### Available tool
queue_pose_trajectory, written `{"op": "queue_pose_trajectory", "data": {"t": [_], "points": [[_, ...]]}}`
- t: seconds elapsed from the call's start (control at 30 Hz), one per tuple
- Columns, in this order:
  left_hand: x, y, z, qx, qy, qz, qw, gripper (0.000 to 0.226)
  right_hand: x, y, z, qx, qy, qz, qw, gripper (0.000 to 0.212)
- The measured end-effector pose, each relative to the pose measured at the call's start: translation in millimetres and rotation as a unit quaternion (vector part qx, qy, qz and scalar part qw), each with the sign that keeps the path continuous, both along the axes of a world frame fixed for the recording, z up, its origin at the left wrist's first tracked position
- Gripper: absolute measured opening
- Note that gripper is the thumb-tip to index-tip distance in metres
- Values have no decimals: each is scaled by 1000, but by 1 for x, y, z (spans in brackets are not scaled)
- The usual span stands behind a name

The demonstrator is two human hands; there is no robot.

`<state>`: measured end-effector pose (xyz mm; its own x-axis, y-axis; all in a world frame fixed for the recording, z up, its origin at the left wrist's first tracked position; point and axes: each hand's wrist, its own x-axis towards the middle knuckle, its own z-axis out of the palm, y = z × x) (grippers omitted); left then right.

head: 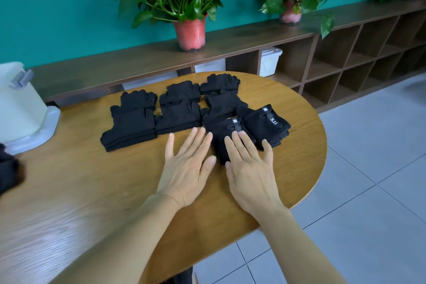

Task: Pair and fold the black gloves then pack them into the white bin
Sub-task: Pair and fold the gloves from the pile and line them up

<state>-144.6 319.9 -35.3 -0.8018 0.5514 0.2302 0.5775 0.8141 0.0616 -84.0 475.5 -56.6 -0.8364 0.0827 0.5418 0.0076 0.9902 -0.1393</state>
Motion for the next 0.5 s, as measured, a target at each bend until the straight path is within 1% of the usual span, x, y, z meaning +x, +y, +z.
{"op": "queue_pose_trajectory", "data": {"t": [0.27,0.33,0.5], "points": [[55,-75,4,28,4,51,998,63,11,-22,9,58,13,65,996,50],[62,-99,9,32,17,65,997,63,15,-40,12,65,20,87,994,48],[78,-161,28,32,47,105,993,68,15,-102,27,72,44,127,988,55]]}}
